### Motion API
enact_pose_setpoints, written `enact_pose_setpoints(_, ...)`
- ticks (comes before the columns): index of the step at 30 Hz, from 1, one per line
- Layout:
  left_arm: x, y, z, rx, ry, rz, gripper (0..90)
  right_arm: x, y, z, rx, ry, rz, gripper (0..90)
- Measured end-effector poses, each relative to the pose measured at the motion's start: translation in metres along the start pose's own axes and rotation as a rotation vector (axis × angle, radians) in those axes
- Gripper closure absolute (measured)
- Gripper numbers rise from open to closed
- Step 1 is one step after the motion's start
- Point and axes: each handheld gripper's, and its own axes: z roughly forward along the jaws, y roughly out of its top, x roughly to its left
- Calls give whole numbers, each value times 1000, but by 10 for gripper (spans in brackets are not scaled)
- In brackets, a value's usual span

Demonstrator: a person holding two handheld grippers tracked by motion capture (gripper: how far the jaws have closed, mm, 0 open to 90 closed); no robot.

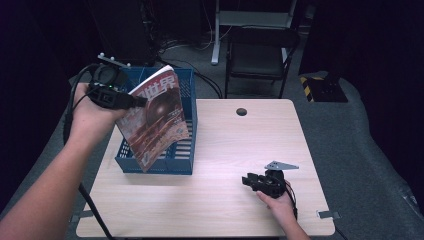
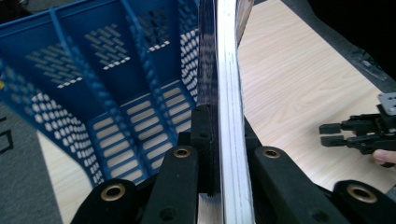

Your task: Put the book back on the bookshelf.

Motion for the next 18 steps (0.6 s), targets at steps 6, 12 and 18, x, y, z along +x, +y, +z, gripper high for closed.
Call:
enact_pose_setpoints(6, 18, -9, -6, 7, 35, -32, 841, 0, 0, 1, 0, -2, -8, 623)
enact_pose_setpoints(12, 35, -18, -12, 14, 67, -66, 841, 0, -1, 1, 5, -2, -8, 622)
enact_pose_setpoints(18, 48, -24, -15, 11, 91, -100, 840, 0, -1, 2, 9, -4, -9, 623)
